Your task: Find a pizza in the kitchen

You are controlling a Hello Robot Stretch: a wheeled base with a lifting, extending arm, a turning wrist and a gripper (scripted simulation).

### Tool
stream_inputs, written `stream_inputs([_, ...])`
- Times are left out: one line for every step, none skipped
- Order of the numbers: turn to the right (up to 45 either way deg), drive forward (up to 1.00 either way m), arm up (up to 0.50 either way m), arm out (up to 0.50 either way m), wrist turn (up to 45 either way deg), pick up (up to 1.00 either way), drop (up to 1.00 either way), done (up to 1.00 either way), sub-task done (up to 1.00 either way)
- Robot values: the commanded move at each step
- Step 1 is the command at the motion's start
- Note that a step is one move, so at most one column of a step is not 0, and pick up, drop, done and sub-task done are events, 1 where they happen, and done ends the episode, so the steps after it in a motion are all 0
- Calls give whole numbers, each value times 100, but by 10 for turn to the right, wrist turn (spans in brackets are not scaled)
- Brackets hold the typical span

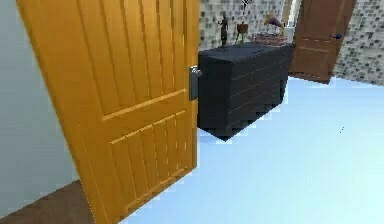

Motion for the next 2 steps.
stream_inputs([330,0,0,0,0,0,0,0,0])
stream_inputs([0,100,0,0,0,0,0,0,0])
